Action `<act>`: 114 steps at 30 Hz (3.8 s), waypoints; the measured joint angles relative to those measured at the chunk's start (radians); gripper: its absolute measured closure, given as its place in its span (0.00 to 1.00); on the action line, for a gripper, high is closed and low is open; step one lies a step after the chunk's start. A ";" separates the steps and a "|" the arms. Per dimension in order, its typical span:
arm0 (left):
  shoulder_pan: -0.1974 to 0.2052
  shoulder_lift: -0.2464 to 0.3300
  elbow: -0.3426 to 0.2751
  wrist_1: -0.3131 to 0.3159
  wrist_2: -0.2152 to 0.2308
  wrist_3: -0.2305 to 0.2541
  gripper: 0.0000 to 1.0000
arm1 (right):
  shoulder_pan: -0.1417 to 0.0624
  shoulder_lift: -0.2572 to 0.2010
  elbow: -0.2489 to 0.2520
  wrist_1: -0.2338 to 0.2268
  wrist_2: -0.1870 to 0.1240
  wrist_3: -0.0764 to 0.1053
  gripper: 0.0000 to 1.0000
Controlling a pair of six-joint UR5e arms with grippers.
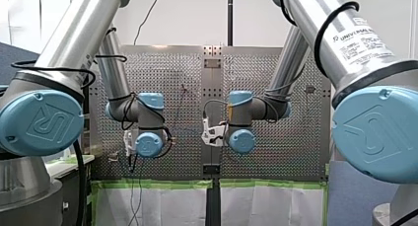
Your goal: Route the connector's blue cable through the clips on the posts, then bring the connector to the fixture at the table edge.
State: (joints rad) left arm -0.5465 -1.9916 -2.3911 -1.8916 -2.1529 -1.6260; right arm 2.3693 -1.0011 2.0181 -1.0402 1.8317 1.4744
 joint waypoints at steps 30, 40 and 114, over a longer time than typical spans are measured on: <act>0.000 0.000 0.000 0.000 0.000 0.000 1.00 | 0.000 0.000 0.000 0.000 0.000 0.000 1.00; 0.000 0.001 0.001 0.000 0.000 0.000 1.00 | 0.000 0.001 0.000 0.000 0.000 0.000 1.00; -0.007 0.182 0.141 -0.244 -0.053 -0.014 1.00 | -0.058 -0.021 -0.082 0.292 -0.040 0.145 1.00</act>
State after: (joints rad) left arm -0.5536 -1.8096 -2.2501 -2.1361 -2.2060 -1.6403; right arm 2.3116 -1.0224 1.9364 -0.7479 1.7920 1.6191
